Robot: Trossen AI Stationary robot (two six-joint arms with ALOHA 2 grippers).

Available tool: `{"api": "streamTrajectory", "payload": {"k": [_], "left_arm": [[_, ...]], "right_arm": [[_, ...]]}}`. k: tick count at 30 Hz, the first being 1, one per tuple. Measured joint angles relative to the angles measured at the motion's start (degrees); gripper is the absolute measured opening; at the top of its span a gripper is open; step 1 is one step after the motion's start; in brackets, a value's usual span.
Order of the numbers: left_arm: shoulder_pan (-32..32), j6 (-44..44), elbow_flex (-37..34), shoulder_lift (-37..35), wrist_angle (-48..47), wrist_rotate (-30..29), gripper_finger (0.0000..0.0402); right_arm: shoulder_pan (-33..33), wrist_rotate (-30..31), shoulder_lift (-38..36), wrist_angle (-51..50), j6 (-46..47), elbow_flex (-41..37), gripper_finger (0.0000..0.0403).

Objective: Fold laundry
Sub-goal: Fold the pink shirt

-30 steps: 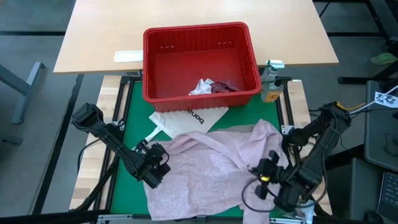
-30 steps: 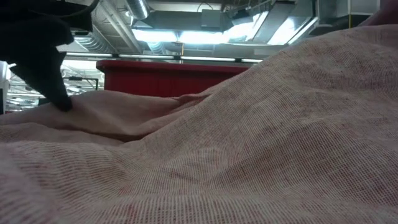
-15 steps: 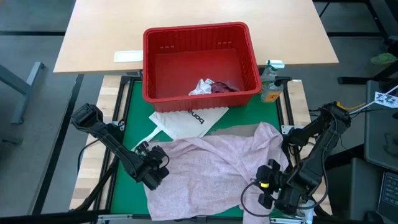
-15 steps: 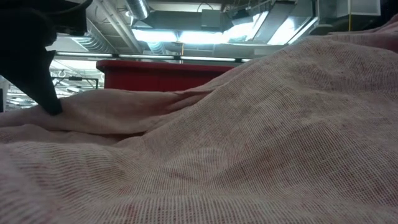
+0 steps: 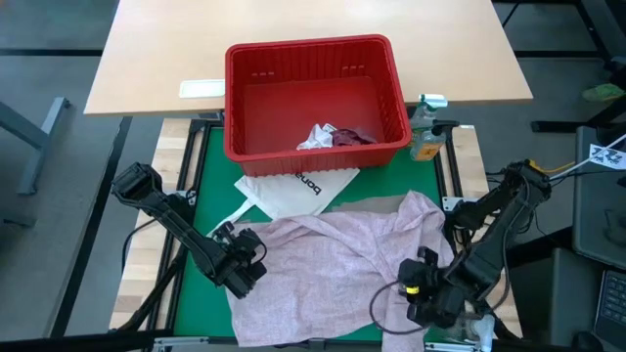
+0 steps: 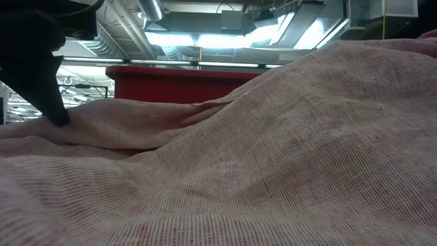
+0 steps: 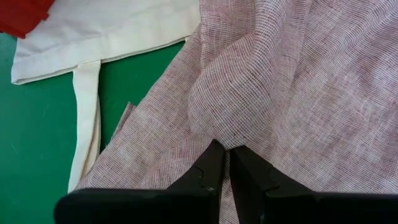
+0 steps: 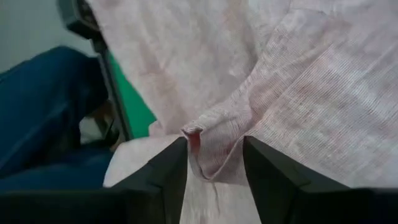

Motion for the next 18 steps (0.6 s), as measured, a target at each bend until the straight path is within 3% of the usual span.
{"api": "streamTrajectory", "payload": {"k": [5, 10, 15, 18], "left_arm": [[0.0, -0.02, 0.0, -0.02, 0.03, -0.02, 0.0016], [0.0, -0.02, 0.0, -0.04, 0.04, -0.04, 0.0016], [0.0, -0.02, 0.0, -0.04, 0.24, -0.04, 0.0016], [0.0, -0.02, 0.0, -0.04, 0.26, -0.06, 0.0016]], "right_arm": [[-2.82, -0.18, -0.24, -6.64, -12.47, 6.26, 0.0155], [-5.56, 5.89, -0.24, -17.13, -19.24, 11.39, 0.0155], [-9.17, 12.27, -0.22, -24.01, -23.63, 11.8, 0.0154], [-12.23, 12.32, 0.07, -24.65, -28.48, 11.47, 0.0154]]}}
